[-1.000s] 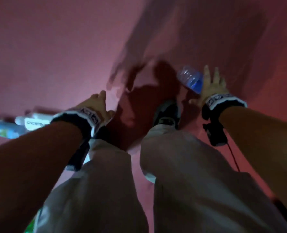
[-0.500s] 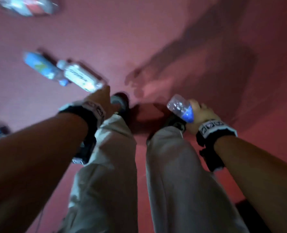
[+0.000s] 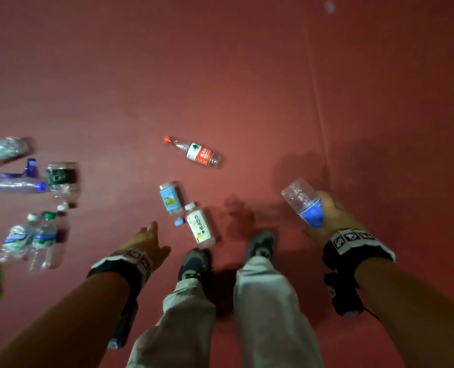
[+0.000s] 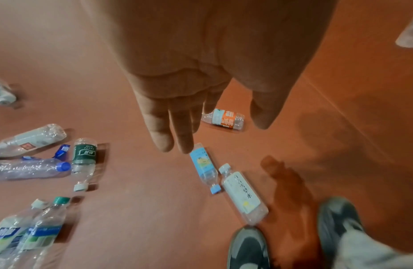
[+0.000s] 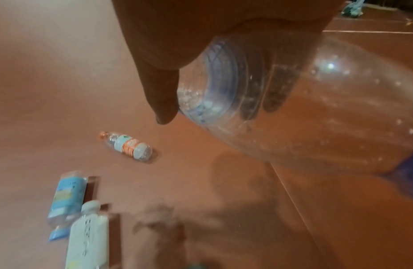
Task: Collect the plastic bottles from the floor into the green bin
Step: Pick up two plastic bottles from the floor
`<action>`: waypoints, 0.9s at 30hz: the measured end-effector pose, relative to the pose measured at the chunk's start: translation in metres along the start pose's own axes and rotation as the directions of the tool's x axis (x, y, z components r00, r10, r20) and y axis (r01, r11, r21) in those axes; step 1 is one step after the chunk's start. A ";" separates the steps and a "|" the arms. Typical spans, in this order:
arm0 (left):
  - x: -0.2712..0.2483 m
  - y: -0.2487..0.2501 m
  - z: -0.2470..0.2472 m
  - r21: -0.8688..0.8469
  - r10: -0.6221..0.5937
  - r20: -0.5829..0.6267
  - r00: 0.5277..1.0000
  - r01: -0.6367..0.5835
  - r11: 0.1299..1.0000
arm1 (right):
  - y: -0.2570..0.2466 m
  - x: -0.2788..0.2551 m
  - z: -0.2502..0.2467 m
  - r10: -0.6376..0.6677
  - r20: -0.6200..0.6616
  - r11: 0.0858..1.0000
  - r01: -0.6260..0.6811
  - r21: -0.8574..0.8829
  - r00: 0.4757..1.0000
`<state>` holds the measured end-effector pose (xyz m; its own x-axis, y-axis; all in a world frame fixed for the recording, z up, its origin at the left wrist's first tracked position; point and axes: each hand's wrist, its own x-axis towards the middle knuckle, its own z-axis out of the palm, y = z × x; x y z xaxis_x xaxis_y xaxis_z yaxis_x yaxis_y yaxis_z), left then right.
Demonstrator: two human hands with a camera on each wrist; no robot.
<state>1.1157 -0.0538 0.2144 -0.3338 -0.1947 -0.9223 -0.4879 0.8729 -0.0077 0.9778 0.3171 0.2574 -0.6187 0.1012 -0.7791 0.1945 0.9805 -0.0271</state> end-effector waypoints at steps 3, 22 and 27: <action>0.032 0.015 -0.027 -0.061 -0.001 -0.003 1.000 0.001 0.998 | -0.030 0.048 -0.022 -0.038 0.004 0.999 0.039 -0.033 0.999; 0.382 0.134 -0.073 0.407 0.164 -0.044 0.985 -0.133 0.904 | -0.072 0.360 0.065 -0.119 0.294 0.973 0.170 -0.158 0.949; 0.288 0.154 -0.123 0.121 0.057 0.009 0.998 -0.057 0.991 | -0.078 0.248 0.052 -0.046 0.298 0.998 0.031 0.056 0.954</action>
<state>0.8455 -0.0302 -0.0047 -0.3540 -0.1409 -0.9246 -0.3665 0.9304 -0.0015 0.8487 0.2574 0.0337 -0.3722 0.0012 -0.9281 0.2177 0.9722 -0.0861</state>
